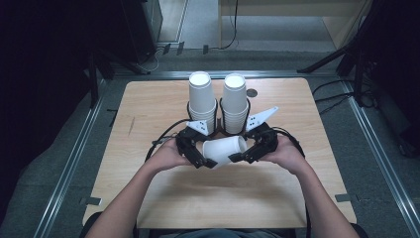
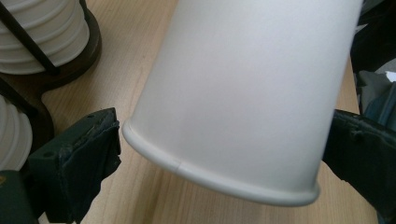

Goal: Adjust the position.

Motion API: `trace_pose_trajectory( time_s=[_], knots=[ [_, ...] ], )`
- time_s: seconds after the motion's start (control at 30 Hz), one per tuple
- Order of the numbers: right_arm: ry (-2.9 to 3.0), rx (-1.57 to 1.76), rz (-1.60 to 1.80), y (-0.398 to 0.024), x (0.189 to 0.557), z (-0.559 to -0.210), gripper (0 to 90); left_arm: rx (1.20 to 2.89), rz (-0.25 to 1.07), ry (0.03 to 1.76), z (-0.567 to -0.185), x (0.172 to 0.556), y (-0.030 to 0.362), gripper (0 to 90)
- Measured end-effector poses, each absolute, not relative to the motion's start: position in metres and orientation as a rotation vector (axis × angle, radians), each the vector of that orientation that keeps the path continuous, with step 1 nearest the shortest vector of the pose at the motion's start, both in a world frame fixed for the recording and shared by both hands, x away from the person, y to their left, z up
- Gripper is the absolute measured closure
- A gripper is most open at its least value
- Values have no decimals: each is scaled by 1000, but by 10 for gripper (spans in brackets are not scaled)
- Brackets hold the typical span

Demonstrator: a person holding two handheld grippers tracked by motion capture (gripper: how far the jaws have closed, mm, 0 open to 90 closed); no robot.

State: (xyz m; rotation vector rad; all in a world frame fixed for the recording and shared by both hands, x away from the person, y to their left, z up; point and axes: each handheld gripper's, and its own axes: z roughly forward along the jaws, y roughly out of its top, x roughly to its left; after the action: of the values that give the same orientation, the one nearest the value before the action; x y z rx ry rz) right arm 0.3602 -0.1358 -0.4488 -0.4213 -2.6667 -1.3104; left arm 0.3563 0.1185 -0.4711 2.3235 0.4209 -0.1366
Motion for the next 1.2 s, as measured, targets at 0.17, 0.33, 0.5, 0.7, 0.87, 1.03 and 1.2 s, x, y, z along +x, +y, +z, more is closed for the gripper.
trace_pose_trajectory(
  time_s=[0.17, 0.33, 0.5, 0.7, 0.87, 1.03, 1.2],
  knots=[
    [-2651, -418, -1342, -137, 359, -445, 240, 2292, -129, 418, -471, 355, 117, 0],
    [-2635, -404, -1384, -137, 358, -442, 240, 2273, -142, 416, -472, 354, 114, 0],
    [-2600, -397, -1432, -136, 357, -438, 240, 2217, -164, 434, -471, 354, 114, 0],
    [-2588, -399, -1443, -137, 357, -438, 238, 2226, -148, 415, -467, 353, 115, 70],
    [-2591, -392, -1422, -135, 356, -439, 214, 2264, -175, 407, -464, 354, 116, 78],
    [-2644, -393, -1370, -132, 355, -441, 163, 2288, -225, 438, -464, 357, 121, 78],
    [-2700, -409, -1305, -131, 354, -445, 163, 2315, -219, 457, -461, 358, 125, 79]
  ],
)
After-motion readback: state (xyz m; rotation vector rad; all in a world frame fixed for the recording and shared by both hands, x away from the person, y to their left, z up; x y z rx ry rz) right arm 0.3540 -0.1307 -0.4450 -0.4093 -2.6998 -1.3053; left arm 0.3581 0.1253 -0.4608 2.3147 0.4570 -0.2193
